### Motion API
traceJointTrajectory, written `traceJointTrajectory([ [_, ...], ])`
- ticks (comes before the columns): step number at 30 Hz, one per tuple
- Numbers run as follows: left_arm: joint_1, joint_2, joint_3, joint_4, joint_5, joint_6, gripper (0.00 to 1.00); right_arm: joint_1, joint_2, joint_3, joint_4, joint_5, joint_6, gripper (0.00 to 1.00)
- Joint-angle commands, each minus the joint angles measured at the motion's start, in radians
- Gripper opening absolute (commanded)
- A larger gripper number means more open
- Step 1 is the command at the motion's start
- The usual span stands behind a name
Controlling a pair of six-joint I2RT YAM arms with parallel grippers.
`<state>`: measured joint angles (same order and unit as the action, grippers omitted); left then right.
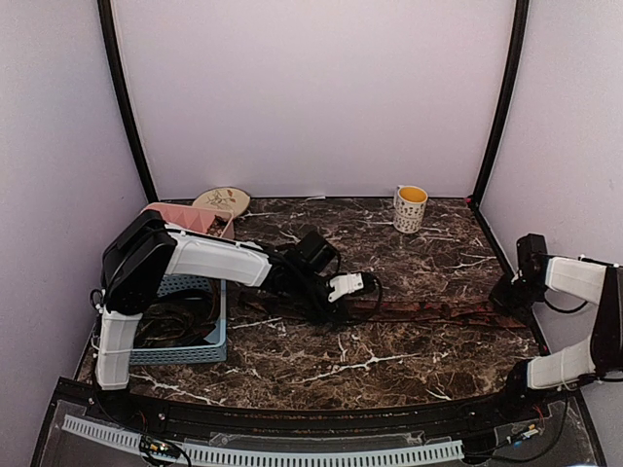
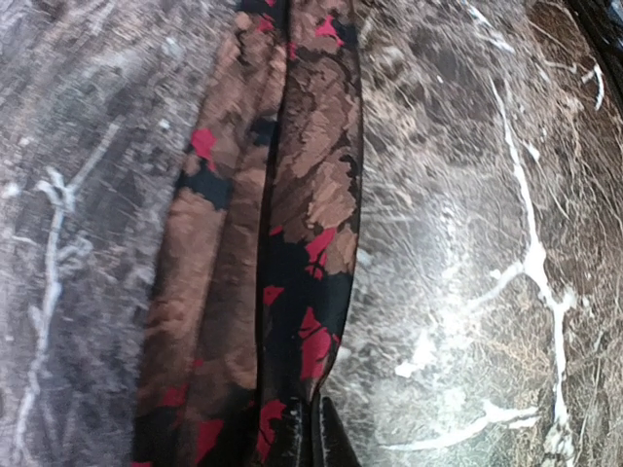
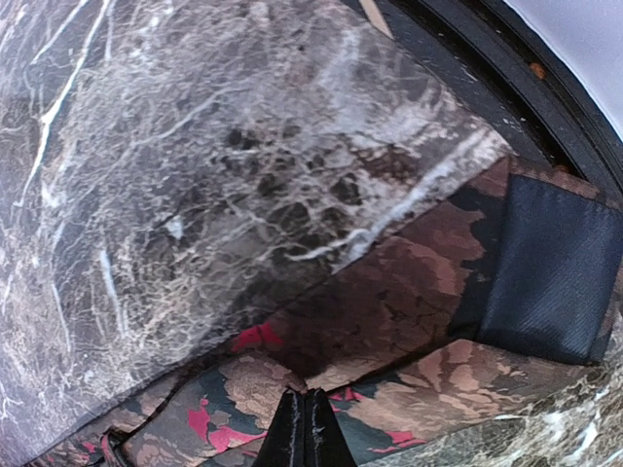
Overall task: Roll the ties
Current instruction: Tie the tie at the center of the board.
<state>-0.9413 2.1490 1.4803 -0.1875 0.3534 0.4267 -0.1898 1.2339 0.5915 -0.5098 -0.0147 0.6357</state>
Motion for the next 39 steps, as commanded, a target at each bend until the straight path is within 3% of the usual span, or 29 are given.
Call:
traceJointTrajectory([
  [1,-0.005,-0.077,0.010,0.053,-0.073,-0.012,0.00,-0.019,-0.015,-0.009,-0.004,0.012,-0.008,0.00],
  [10,-0.001,0.011,0.041,0.074,-0.171,0.078,0.00,-0.031,0.010,-0.025,0.021,0.007,-0.008,0.00],
  [14,-0.001,0.023,0.035,0.023,-0.135,0.083,0.18,-0.031,0.040,-0.013,0.042,-0.044,-0.034,0.00],
  [15,-0.001,0.023,0.034,0.003,-0.125,0.084,0.25,-0.031,0.041,-0.004,0.041,-0.059,-0.041,0.05],
  [18,0.002,0.008,0.031,-0.025,-0.113,0.053,0.40,-0.031,0.000,0.014,0.031,-0.105,-0.048,0.33],
  [24,0.037,-0.069,0.016,0.013,-0.064,-0.051,0.61,-0.018,-0.176,0.000,-0.021,-0.204,-0.041,0.67],
  [26,0.052,-0.097,0.009,0.042,-0.063,-0.079,0.68,0.002,-0.230,-0.014,-0.031,-0.238,-0.027,0.72],
  [29,0.085,-0.142,-0.013,0.091,-0.018,-0.135,0.94,0.054,-0.279,-0.044,-0.007,-0.297,0.026,0.74],
  [30,0.102,-0.153,-0.019,0.108,0.019,-0.159,0.98,0.079,-0.286,-0.057,0.016,-0.317,0.049,0.75],
  [33,0.155,-0.161,-0.028,0.129,0.075,-0.224,0.99,0.163,-0.269,-0.088,0.084,-0.335,0.112,0.75],
  [38,0.202,-0.122,-0.012,0.085,0.039,-0.243,0.98,0.234,-0.158,-0.126,0.179,-0.321,0.143,0.73],
  [39,0.206,-0.114,-0.011,0.075,0.033,-0.244,0.95,0.236,-0.136,-0.130,0.197,-0.312,0.138,0.72],
])
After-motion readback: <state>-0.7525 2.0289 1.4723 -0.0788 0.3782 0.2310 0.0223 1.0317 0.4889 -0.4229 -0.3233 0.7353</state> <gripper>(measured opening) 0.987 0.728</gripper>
